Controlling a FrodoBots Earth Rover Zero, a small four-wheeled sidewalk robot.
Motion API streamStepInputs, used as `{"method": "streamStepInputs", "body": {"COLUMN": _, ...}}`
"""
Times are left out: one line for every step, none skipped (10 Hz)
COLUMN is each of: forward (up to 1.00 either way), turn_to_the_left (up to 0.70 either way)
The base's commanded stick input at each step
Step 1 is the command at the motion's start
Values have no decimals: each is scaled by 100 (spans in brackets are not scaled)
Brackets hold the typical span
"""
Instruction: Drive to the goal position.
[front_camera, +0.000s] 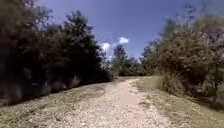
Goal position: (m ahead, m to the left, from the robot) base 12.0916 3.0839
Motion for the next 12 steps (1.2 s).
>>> {"method": "streamStepInputs", "body": {"forward": 50, "turn_to_the_left": 0}}
{"method": "streamStepInputs", "body": {"forward": 50, "turn_to_the_left": 0}}
{"method": "streamStepInputs", "body": {"forward": 50, "turn_to_the_left": 0}}
{"method": "streamStepInputs", "body": {"forward": 50, "turn_to_the_left": 0}}
{"method": "streamStepInputs", "body": {"forward": 50, "turn_to_the_left": 0}}
{"method": "streamStepInputs", "body": {"forward": 50, "turn_to_the_left": 0}}
{"method": "streamStepInputs", "body": {"forward": 50, "turn_to_the_left": 0}}
{"method": "streamStepInputs", "body": {"forward": 50, "turn_to_the_left": 0}}
{"method": "streamStepInputs", "body": {"forward": 50, "turn_to_the_left": 0}}
{"method": "streamStepInputs", "body": {"forward": 50, "turn_to_the_left": 0}}
{"method": "streamStepInputs", "body": {"forward": 50, "turn_to_the_left": 0}}
{"method": "streamStepInputs", "body": {"forward": 50, "turn_to_the_left": 0}}
